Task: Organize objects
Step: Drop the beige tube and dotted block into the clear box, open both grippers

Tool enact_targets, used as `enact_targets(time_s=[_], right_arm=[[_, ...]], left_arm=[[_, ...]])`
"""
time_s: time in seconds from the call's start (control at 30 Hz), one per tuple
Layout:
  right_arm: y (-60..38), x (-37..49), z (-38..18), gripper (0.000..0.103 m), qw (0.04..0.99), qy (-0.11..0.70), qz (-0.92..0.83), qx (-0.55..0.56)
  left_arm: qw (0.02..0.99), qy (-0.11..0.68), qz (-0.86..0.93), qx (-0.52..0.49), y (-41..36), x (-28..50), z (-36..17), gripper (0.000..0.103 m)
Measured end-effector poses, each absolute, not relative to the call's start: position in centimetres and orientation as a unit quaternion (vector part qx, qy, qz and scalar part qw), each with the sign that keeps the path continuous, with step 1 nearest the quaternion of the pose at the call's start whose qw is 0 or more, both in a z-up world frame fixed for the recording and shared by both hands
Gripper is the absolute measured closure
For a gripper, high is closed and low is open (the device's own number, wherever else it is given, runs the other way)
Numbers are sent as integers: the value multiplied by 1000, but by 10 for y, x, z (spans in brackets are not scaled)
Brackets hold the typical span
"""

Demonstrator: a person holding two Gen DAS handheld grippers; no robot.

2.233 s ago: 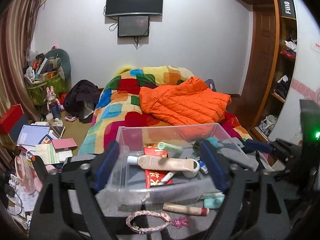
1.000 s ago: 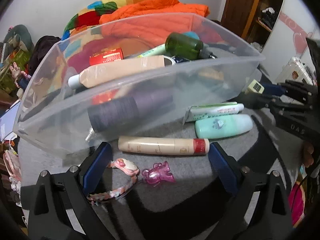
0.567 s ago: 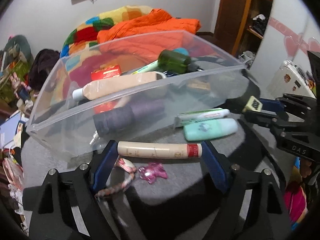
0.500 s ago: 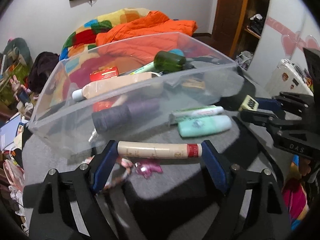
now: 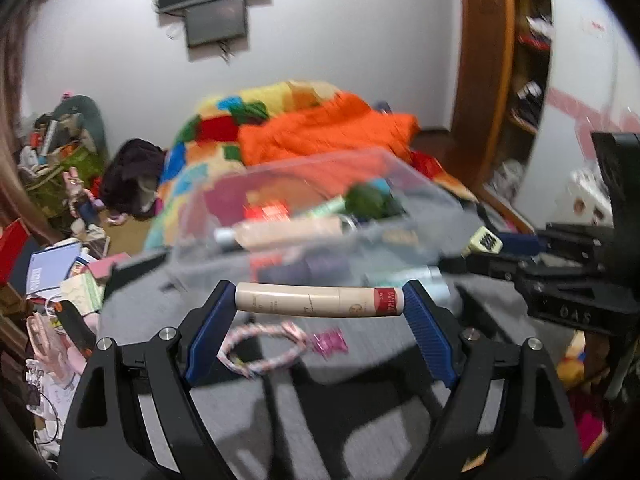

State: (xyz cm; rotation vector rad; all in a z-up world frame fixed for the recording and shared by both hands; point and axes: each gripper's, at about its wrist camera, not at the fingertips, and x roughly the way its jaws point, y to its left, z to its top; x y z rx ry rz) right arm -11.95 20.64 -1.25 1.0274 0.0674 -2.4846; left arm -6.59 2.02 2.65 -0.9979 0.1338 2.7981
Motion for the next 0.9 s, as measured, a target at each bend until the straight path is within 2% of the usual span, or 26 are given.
enact_targets(time_s=[0.3,0.8,0.9], right_arm=[[180,-154,19,72,221,1,-917,333],[152,-200,-17,72,222,14,-890,397],[151,-198,-15,63,224,16,-891,395]], left_arm=[[40,16,951,-307,-3,-102,46,19],[54,-23,925,-374,-18,-153,8,18],[52,-20,929,-367,-18,-148,10,16]])
